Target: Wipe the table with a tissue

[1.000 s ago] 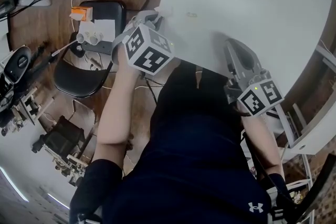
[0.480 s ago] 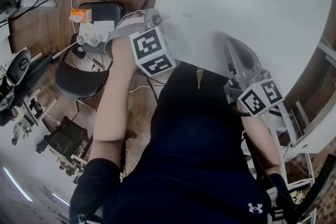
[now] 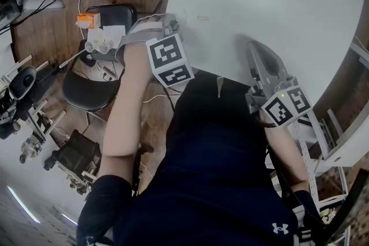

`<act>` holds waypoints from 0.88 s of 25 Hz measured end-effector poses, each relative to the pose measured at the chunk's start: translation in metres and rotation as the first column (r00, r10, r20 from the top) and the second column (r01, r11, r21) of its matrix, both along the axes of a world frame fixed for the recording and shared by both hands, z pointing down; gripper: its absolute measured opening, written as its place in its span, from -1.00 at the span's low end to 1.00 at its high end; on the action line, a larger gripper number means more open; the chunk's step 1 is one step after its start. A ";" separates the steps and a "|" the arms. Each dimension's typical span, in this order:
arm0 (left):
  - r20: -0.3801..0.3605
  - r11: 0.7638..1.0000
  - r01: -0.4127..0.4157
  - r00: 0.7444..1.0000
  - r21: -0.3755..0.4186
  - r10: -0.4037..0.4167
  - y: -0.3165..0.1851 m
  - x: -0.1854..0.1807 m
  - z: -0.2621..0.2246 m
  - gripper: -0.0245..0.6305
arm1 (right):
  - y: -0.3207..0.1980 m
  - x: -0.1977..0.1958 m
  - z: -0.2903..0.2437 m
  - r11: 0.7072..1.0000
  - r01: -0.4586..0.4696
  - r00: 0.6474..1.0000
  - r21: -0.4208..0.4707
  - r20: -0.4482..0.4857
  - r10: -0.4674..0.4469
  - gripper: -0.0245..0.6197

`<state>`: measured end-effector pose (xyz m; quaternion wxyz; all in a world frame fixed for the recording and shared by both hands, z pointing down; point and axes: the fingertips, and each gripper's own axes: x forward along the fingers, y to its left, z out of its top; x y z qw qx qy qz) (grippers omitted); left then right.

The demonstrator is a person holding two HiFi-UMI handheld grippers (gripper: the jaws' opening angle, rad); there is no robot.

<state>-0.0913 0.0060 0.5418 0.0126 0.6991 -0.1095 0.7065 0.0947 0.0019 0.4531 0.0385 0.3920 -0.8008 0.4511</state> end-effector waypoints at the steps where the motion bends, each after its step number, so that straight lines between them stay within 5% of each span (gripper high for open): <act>1: 0.003 1.000 -0.001 1.000 -0.002 0.001 0.000 0.000 0.000 -0.89 | 0.000 0.001 0.000 1.000 -0.002 1.000 -0.002 0.001 0.002 -0.85; 22: 0.014 0.998 -0.051 0.999 -0.034 0.052 -0.002 0.028 0.001 -0.89 | -0.002 0.019 0.008 0.998 -0.046 0.999 -0.039 0.021 0.047 -0.85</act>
